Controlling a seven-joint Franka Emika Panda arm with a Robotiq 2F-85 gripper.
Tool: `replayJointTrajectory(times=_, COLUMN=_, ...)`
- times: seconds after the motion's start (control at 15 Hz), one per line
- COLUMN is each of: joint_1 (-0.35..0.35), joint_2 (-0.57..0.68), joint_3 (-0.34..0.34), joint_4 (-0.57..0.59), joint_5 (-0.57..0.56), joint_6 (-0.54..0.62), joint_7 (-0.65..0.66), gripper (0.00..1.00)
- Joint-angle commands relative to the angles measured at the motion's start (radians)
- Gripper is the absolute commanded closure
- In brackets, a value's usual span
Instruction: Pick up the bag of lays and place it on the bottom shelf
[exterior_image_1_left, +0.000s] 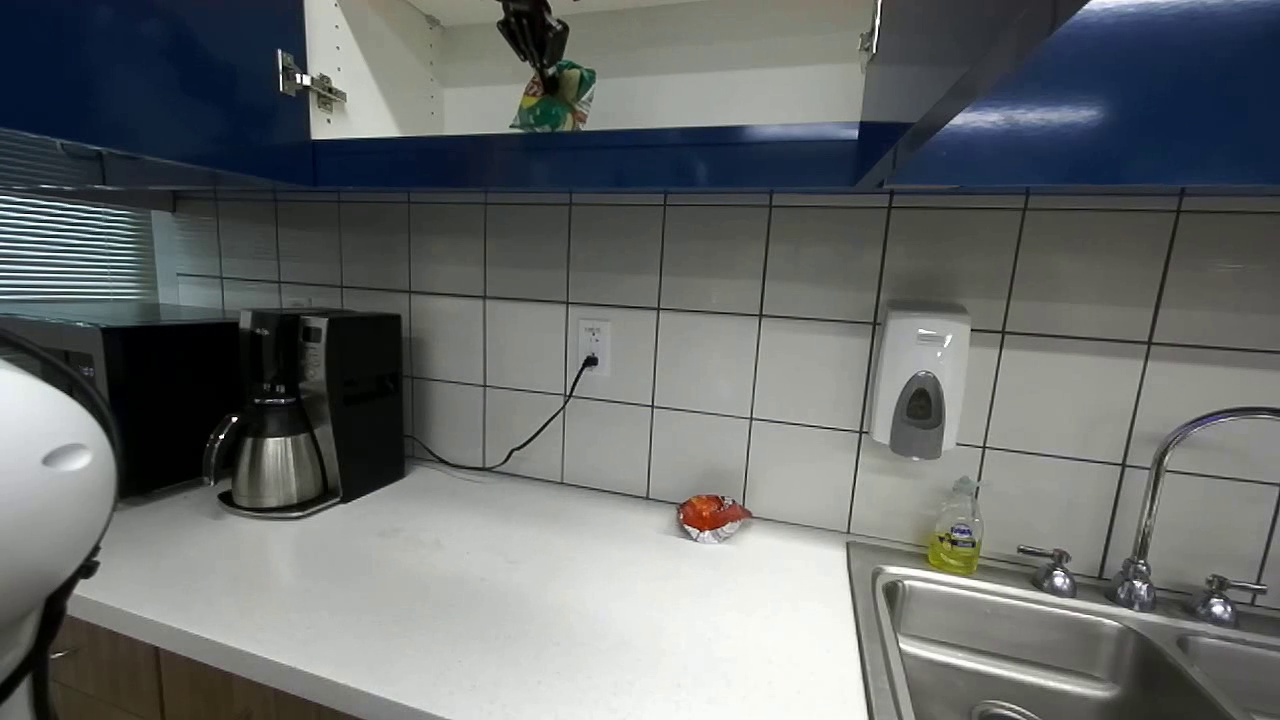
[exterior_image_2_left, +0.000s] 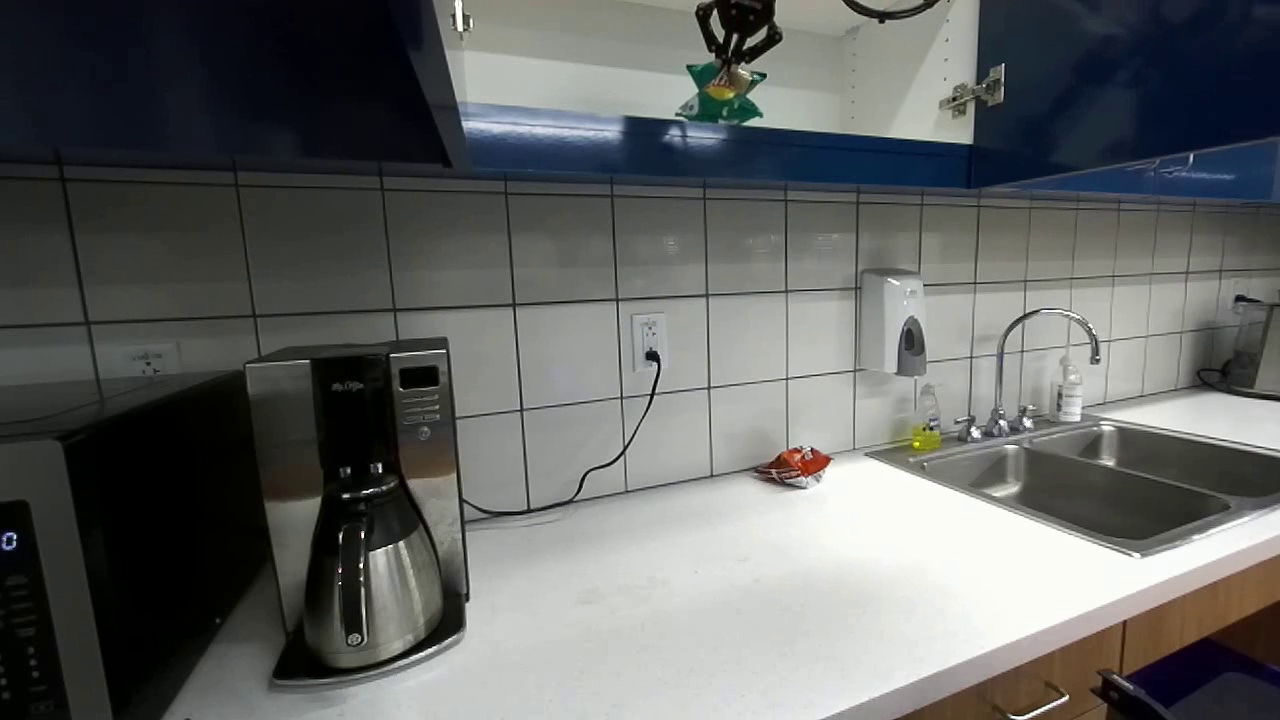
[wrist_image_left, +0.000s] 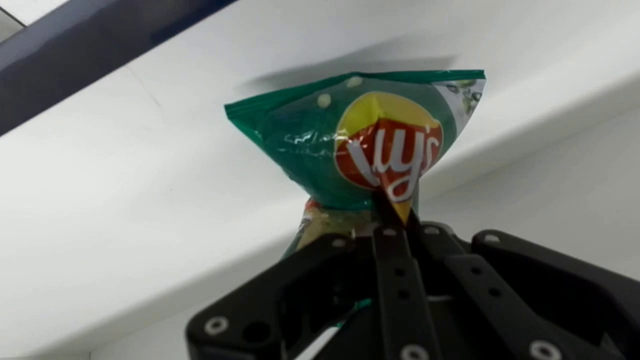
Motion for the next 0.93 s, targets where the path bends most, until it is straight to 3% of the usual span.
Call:
replayJointTrajectory(times=0.0, joint_1=0.005, joint_2=0.081, joint_3=0.003, joint_4=0.124, joint_5=-0.029, joint_6=-0.058, joint_7=0.038, gripper=1.00)
replayJointTrajectory(times=0.27, joint_1=0.007, joint_2=0.124, joint_3=0.001, joint_4=0.176, joint_5=-0.031, joint_6=-0.088, joint_7=0.050, gripper=1.00)
replayJointTrajectory(times=0.33, joint_1=0.008, joint_2=0.132, joint_3=0.000, joint_4=0.187, joint_5=-0.032, joint_6=-0.095, joint_7=0.053, gripper=0.74)
replayJointTrajectory(times=0.47, joint_1=0.008, joint_2=0.147, joint_3=-0.001, joint_4=0.205, joint_5=-0.032, joint_6=-0.109, joint_7=0.059, gripper=0.66)
replayJointTrajectory(times=0.87, joint_1=0.008, joint_2=0.159, joint_3=-0.001, joint_4=0.234, joint_5=-0.021, joint_6=-0.137, joint_7=0.074, gripper=0.20)
